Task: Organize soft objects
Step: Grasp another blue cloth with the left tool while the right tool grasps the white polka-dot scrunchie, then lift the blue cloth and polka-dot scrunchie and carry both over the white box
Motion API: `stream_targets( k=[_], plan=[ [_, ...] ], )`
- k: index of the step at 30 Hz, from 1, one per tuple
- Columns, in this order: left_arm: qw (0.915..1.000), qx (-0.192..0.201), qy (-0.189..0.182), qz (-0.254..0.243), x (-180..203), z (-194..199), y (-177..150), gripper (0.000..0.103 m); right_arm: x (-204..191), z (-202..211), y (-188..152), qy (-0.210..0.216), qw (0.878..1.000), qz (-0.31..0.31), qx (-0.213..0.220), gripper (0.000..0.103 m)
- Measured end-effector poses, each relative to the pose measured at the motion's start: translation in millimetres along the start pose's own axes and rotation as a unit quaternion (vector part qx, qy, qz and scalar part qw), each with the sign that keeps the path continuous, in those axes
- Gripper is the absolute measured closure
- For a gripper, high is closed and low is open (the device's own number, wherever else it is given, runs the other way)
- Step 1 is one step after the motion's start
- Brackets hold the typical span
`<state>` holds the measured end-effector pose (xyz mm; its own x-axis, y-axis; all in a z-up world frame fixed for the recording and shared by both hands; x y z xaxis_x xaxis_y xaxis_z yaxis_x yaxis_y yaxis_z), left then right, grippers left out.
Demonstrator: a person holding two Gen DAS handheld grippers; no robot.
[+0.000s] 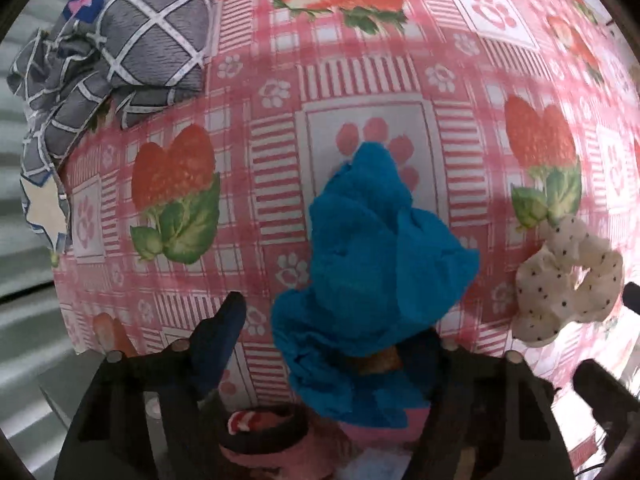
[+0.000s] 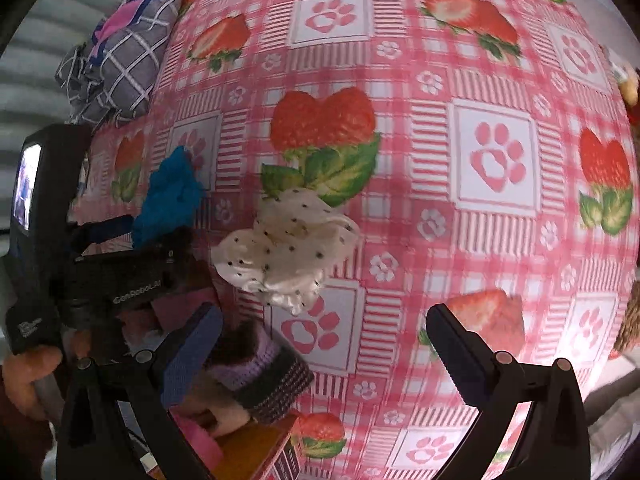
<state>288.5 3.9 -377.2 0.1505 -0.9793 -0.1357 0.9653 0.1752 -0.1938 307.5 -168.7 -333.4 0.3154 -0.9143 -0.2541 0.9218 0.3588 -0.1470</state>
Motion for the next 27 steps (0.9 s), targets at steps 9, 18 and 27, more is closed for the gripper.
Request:
stream_targets(
  k=[9,18,27],
  plan=[
    [0.9989,0.012,-0.033,0.029,-15.2,6.9,4.0,0.072,-29.9,-24.3,23.9,-0.027,0.998,0.061,0.016,0.0],
    [0.9968,0.062,-0.027,0.044,-44.2,44.0,-9.0,0.072,-37.9,-30.3,32.0,-0.014,0.998,0.051,0.015,0.067],
    [0.9919,0.117,-0.021,0.045,-56.2,92.0,-24.6,0.072,-37.1,20.9,17.9,0.016,0.997,0.056,0.046,0.067]
  ],
)
Point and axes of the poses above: each gripper's, at about its wrist camera, not at the fingertips, and z roughly against the way its jaws point, x to its right, y to its top, the point moved 9 cm from there along -z, roughly the way its jaws point, and after that the axes turned 6 degrees about -x, right-handed, at the moved point
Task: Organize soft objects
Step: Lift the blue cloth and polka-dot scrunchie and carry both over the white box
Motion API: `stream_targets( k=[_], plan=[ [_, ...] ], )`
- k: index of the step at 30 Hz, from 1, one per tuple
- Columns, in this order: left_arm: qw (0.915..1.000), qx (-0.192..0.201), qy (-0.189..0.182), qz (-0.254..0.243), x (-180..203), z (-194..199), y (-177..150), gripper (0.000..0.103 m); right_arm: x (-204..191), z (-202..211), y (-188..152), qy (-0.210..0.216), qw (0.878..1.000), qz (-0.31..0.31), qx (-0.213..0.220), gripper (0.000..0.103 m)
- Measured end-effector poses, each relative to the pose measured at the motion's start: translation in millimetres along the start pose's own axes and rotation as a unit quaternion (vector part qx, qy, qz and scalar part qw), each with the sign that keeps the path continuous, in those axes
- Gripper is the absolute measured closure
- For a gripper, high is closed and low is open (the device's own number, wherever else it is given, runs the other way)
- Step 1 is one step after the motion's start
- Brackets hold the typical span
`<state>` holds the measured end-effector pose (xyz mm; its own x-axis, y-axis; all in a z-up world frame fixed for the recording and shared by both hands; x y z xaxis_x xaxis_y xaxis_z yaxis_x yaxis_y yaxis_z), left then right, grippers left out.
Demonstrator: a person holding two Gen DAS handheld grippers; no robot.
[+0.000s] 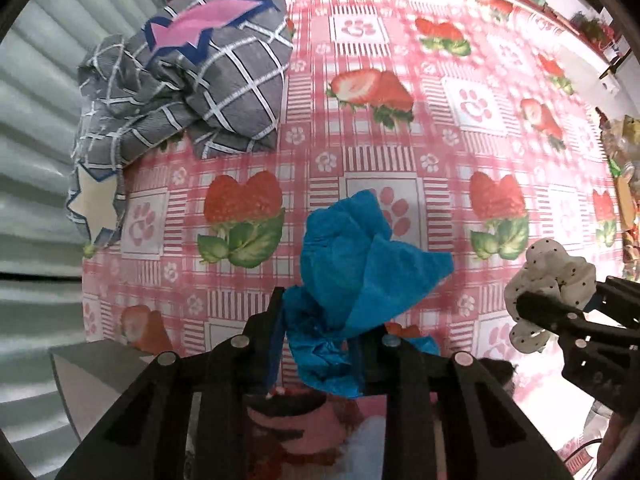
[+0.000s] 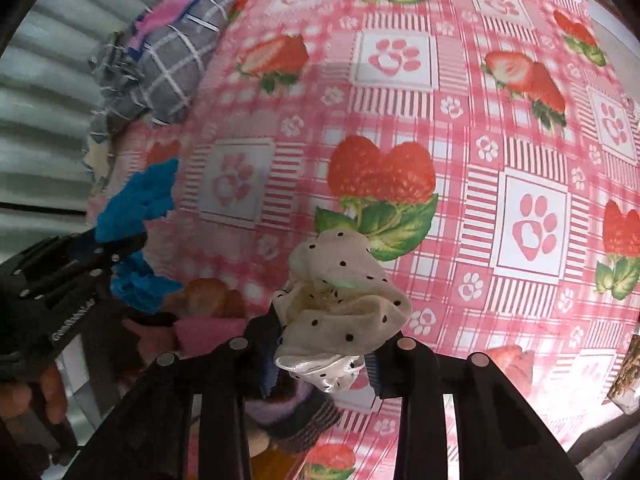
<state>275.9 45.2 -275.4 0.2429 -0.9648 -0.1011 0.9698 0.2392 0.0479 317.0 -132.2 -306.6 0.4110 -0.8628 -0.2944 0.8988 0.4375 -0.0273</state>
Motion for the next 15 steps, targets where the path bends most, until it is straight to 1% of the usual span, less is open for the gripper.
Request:
stream_targets(
  k=[4,6,10,15],
  plan=[
    [0.9999,0.012,-0.007,0.009,6.3,17.9,-11.7,0.072,-3.0,16.1,-9.4,0.01,1.0,-0.002,0.009,0.067],
    [0.9998,0.018,-0.005,0.009,13.3,15.9,-14.2,0.072,0.0,23.0,-15.9,0.009,1.0,-0.006,0.013,0.067],
    [0.9995,0.03,-0.001,-0.002,9.1,25.9,-28.1,0.072,6.2,33.9,-28.4,0.004,1.0,-0.014,0.016,0.067],
    [0.9994,0.035,-0.005,-0.009,6.1,35.8,-49.9,0.072,4.4,46.4,-43.8,0.002,1.0,-0.02,0.023,0.067]
  ],
)
Point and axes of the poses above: each gripper's, at about its wrist camera, not at the fingertips, and z roughly against the way its jaws point, x to its right, y to its top, the point moved 9 cm from there along -z, roughly the way its jaws point, and after that the axes turned 6 degrees about -x, right-handed, at the moved point
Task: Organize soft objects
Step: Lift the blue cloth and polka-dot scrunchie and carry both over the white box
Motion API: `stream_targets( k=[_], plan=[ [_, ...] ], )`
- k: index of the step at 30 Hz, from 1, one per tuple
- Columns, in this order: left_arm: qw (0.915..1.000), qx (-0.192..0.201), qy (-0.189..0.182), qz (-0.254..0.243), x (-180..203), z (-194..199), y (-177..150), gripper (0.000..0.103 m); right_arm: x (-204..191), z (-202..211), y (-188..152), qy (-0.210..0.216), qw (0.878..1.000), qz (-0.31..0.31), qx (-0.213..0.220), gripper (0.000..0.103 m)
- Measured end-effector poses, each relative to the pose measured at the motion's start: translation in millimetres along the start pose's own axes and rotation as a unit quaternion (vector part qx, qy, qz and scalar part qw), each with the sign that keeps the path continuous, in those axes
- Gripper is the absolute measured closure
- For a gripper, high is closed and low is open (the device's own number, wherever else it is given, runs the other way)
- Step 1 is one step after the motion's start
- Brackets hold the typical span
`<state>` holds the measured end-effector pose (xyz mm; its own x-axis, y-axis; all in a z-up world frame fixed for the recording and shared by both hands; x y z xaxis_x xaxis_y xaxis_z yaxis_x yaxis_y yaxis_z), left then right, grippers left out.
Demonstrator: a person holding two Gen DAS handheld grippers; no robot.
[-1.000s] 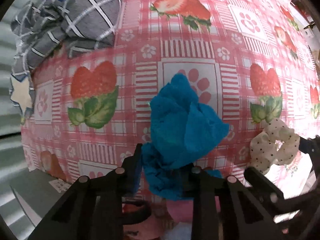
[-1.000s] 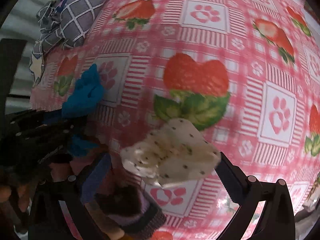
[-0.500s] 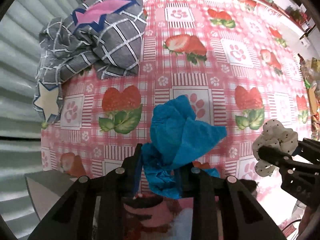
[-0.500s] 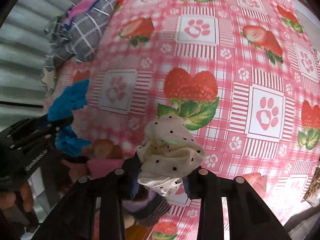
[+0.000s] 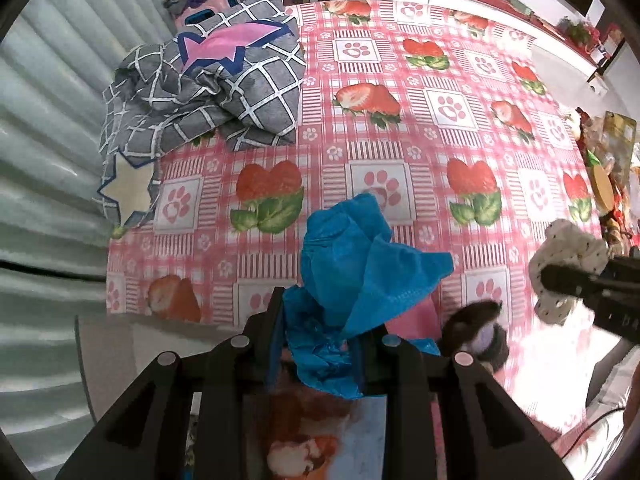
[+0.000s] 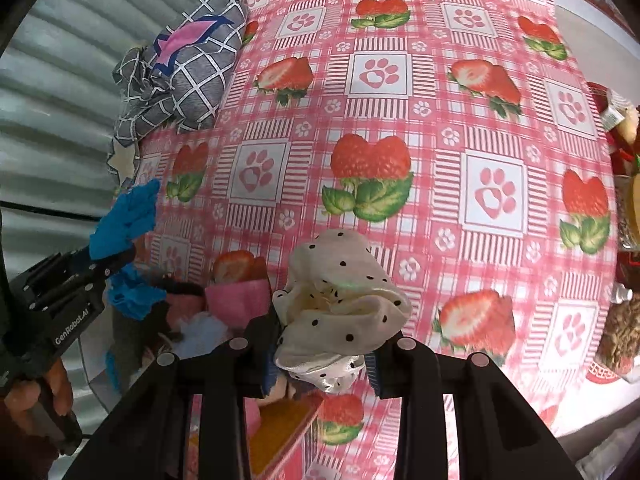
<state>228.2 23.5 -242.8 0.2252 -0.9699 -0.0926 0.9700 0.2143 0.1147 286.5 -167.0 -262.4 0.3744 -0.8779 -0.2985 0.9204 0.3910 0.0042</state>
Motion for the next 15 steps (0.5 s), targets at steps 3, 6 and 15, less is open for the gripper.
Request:
stream_targets(
  k=[3,6,15],
  plan=[
    [1.0,0.004,0.001,-0.004,-1.4,7.6,-14.4,0.072,1.2,8.4,-8.0,-0.002,1.0,-0.008,0.006,0.067],
    [0.9999,0.006,0.002,-0.014,-0.6,13.2,-29.6,0.072,3.4,15.5,-18.1,-0.008,1.0,-0.015,0.01,0.067],
    [0.9995,0.013,-0.014,-0.023,0.9,34.3,-66.0,0.072,0.3,37.0,-49.8,-0.021,0.999,-0.027,0.021,0.067]
  ],
)
Point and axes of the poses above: each gripper's, at about its wrist camera, not at the fingertips, and z roughly against the way its jaws point, x to its right, y to its top, the point moved 9 cm from there along -z, roughly the way its jaws point, and after that the axes turned 6 degrees about -x, right-handed, at the moved point
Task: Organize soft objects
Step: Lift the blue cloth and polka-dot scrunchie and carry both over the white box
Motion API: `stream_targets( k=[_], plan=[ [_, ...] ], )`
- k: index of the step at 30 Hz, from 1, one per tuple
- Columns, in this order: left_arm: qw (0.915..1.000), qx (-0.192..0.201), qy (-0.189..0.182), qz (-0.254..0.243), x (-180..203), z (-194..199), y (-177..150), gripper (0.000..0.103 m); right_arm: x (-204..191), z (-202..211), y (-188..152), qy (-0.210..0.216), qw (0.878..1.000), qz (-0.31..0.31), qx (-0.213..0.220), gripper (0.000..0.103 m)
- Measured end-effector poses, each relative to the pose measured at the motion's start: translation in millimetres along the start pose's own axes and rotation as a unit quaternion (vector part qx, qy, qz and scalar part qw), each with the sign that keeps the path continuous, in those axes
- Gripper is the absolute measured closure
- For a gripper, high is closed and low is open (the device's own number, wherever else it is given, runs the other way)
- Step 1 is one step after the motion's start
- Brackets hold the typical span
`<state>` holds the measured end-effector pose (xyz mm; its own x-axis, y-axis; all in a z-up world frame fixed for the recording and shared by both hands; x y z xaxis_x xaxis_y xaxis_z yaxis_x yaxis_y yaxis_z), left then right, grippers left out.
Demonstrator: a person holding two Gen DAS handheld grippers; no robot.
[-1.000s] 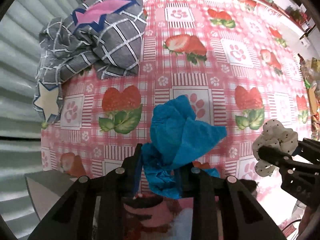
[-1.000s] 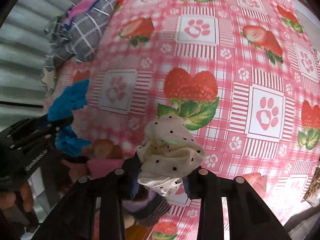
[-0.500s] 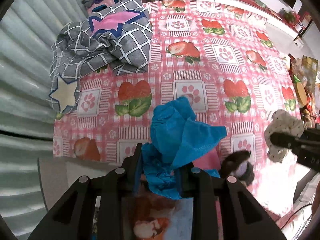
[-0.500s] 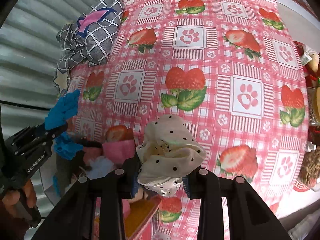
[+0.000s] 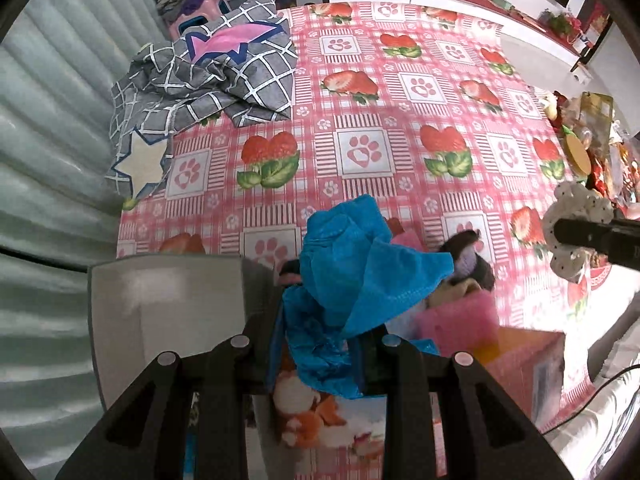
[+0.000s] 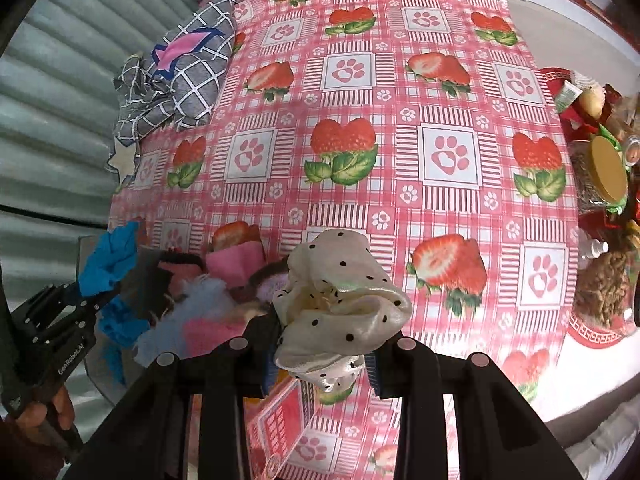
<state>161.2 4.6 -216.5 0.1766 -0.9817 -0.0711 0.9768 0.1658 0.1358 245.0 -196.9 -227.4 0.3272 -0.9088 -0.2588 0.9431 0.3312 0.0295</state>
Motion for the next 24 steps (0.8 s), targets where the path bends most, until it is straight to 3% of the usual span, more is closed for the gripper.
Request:
stream_targets(
  k=[12,24],
  plan=[
    [0.9996,0.019,-0.012,-0.016,0.3,29.6,-40.4,0.072,-67.3,29.6,-16.1,0.008,0.998,0.052,0.02,0.067],
    [0.9992,0.02,-0.021,-0.028,-4.8,41.5,-89.8,0.072,-104.0,46.5,-73.5,0.013,0.996,0.08,0.021,0.067]
  ],
)
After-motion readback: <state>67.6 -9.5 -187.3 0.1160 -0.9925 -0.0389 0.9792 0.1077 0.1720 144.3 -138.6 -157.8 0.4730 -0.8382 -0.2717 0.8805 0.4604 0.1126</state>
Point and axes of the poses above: each gripper's, at about its wrist camera, not at the fingertips, and z roughly against the way its jaws point, x to its right, y to its top, the point moved 9 cm from there along -z, roughly the way its jaws point, and after that the axes turned 6 degrees about -x, right-handed, at the moved point
